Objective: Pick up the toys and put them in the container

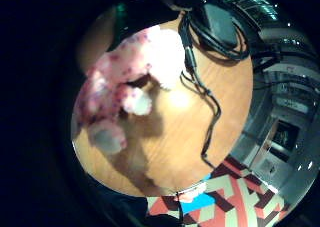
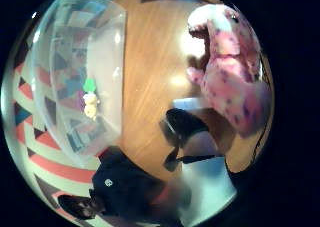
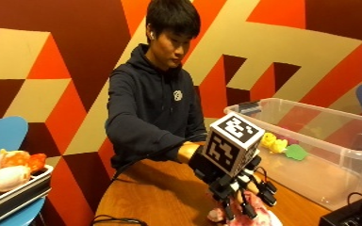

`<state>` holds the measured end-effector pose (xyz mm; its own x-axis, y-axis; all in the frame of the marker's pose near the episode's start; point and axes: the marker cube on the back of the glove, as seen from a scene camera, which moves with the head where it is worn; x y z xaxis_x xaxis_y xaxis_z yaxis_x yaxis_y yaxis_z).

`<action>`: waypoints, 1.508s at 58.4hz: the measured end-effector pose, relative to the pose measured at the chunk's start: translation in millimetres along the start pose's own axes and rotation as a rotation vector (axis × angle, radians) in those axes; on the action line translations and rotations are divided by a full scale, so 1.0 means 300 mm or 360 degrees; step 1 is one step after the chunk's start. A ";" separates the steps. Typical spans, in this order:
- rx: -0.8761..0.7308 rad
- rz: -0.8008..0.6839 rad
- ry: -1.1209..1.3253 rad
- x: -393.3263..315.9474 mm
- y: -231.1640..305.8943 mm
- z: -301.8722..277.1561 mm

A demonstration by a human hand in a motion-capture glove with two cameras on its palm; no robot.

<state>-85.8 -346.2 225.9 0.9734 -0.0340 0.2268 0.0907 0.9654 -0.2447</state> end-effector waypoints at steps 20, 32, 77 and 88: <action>-0.0059 -0.0010 -0.0013 0.018 -0.072 0.063; 0.0081 -0.0040 0.0149 -0.023 -0.056 0.055; 0.1007 -0.0637 -0.0727 -0.585 0.458 -0.595; 0.1030 -0.0655 -0.0637 -0.690 0.459 -0.635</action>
<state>-234.7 -255.6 -34.3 0.7311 -0.4371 0.5239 0.1639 0.8579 0.4870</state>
